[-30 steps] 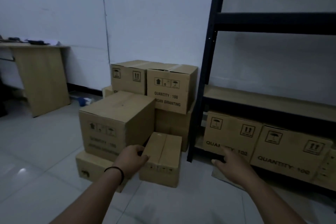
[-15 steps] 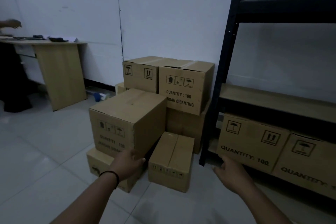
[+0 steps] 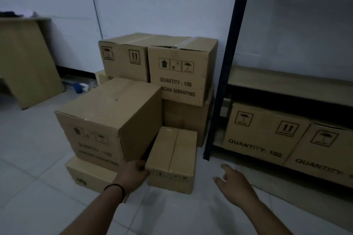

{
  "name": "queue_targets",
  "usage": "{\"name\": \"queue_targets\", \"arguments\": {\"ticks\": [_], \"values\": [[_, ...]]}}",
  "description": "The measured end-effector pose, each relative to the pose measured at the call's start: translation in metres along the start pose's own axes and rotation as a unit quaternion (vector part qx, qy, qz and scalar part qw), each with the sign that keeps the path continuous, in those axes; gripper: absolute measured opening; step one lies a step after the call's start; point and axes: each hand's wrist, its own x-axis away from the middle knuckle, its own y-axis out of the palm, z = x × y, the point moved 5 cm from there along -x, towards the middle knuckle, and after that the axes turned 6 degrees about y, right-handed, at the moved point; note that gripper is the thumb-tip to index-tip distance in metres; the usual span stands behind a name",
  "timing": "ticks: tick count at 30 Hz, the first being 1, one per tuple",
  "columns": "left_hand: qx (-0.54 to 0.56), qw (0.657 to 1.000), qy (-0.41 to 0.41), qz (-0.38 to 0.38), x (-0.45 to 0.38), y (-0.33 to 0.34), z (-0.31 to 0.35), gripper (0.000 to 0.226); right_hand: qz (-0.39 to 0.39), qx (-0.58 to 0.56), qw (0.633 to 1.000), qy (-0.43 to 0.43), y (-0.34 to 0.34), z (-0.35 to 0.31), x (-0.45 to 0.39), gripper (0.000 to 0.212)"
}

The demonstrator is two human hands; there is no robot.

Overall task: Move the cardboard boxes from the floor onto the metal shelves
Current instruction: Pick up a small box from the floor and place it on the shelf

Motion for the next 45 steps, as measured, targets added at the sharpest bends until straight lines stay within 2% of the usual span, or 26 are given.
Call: {"name": "queue_targets", "arguments": {"ticks": [2,5,9,14,20,24,26,28,31,34,36,38,42,43,45], "values": [[0.019,1.000,0.001,-0.010,-0.021,0.008,-0.013,0.030,-0.008,0.004,1.000,0.018,0.012,0.000,-0.015,0.063],[0.027,0.999,-0.024,-0.020,-0.051,0.018,-0.038,0.043,-0.023,0.013,0.999,0.037,0.030,-0.003,-0.043,0.063],[0.049,0.996,-0.065,-0.026,-0.088,0.037,-0.073,0.047,-0.052,0.006,0.996,0.072,0.060,-0.004,-0.084,0.060],[0.083,0.992,-0.083,-0.054,-0.129,0.066,-0.105,0.041,-0.078,0.012,0.990,0.113,0.093,0.003,-0.134,0.057],[0.134,0.980,-0.129,-0.067,-0.162,0.096,-0.127,0.062,-0.129,0.043,0.982,0.131,0.132,0.002,-0.175,0.061],[0.194,0.969,-0.133,-0.072,-0.187,0.113,-0.128,0.080,-0.169,-0.002,0.973,0.157,0.152,-0.005,-0.192,0.080],[0.194,0.968,-0.136,-0.077,-0.198,0.121,-0.127,0.073,-0.185,-0.024,0.970,0.155,0.160,-0.007,-0.199,0.087],[0.199,0.968,-0.135,-0.075,-0.204,0.128,-0.125,0.075,-0.202,-0.055,0.965,0.161,0.165,-0.007,-0.205,0.093],[0.238,0.960,-0.136,-0.052,-0.210,0.133,-0.124,0.097,-0.214,-0.111,0.951,0.194,0.173,0.000,-0.215,0.104],[0.273,0.943,-0.184,-0.048,-0.216,0.141,-0.132,0.110,-0.231,-0.164,0.929,0.237,0.180,0.010,-0.224,0.115],[0.285,0.935,-0.201,-0.056,-0.217,0.145,-0.133,0.102,-0.236,-0.183,0.922,0.246,0.183,0.012,-0.225,0.116],[0.291,0.930,-0.215,-0.059,-0.216,0.147,-0.135,0.103,-0.232,-0.174,0.924,0.249,0.183,0.014,-0.226,0.113],[0.284,0.920,-0.259,-0.083,-0.211,0.156,-0.145,0.141,-0.194,-0.217,0.919,0.266,0.179,0.025,-0.227,0.111],[0.277,0.918,-0.267,-0.099,-0.208,0.159,-0.144,0.143,-0.185,-0.226,0.919,0.266,0.177,0.028,-0.226,0.111],[0.277,0.912,-0.283,-0.109,-0.202,0.162,-0.138,0.124,-0.181,-0.216,0.922,0.265,0.175,0.035,-0.223,0.102]]}}
